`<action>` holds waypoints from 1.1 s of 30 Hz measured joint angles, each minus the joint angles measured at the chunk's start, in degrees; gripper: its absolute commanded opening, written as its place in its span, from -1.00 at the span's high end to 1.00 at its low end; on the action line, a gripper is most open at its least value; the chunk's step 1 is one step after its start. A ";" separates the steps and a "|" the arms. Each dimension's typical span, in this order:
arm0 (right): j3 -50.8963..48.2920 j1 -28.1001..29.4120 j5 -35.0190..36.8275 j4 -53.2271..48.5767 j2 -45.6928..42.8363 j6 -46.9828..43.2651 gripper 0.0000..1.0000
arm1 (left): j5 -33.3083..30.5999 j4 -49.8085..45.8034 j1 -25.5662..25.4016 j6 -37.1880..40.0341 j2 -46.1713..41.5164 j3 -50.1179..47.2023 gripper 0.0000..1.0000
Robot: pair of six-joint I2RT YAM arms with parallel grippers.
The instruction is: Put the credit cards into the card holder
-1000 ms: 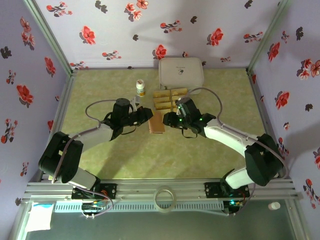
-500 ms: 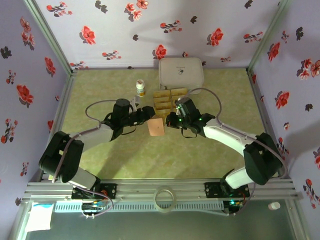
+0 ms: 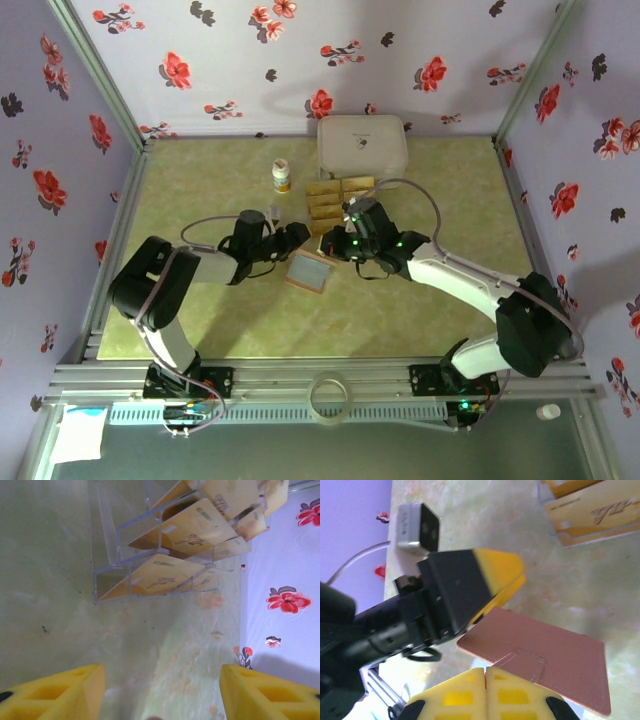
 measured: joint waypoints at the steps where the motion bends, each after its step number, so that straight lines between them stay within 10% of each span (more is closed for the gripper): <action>1: 0.00 0.48 0.00 0.33 0.02 0.68 1.00 | 0.24 0.87 0.17 -0.42 0.79 0.00 -0.23; 21: -10.82 2.38 13.25 3.37 -8.87 12.98 1.00 | 5.35 -11.58 10.49 4.20 -1.88 3.13 -0.30; 33: -18.18 0.94 18.40 3.76 -11.32 14.91 1.00 | -1.90 -38.62 1.70 16.92 -10.95 8.17 -0.31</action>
